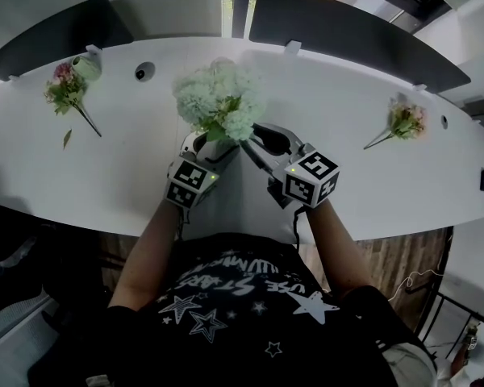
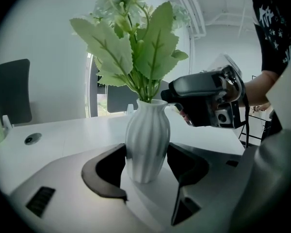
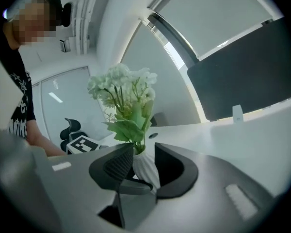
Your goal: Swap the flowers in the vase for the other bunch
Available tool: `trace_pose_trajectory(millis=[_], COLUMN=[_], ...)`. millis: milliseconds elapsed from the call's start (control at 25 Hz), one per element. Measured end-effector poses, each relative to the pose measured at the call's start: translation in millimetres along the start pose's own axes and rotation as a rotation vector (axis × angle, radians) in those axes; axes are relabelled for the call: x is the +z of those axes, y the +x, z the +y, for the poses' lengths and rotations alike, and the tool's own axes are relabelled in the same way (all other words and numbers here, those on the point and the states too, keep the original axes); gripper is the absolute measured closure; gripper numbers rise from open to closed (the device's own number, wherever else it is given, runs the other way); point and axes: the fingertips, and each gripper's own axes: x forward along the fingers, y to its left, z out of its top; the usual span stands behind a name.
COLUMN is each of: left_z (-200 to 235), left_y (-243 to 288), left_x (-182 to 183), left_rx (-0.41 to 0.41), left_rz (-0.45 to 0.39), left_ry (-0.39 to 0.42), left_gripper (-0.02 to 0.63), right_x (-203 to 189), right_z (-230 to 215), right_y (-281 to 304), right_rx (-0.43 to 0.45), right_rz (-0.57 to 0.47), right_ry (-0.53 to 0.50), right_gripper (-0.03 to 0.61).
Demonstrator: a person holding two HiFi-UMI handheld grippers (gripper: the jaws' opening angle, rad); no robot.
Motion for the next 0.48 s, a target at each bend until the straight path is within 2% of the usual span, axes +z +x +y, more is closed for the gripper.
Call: trace_pose_trajectory(millis=[80,120,480], left_z=[1,1,1], left_y=[0,0,-1], left_x=[0,0,0], left_rx=[-0.001,-0.001,-0.001], left_rz=[-0.004,-0.006,-0.003], left_ry=[0.0,0.001,0.004], left_gripper=[0.336,0.336,0.337], right_x=[0,-1,-5], right_z=[6,7,9], right_y=[6,9,28], right_rx=[0.045,0.059,0.121], right_rz=[0.009,0.019,0.064], right_ry=[-0.017,-0.026,-0.058], right_gripper=[0.416,0.407,0.402])
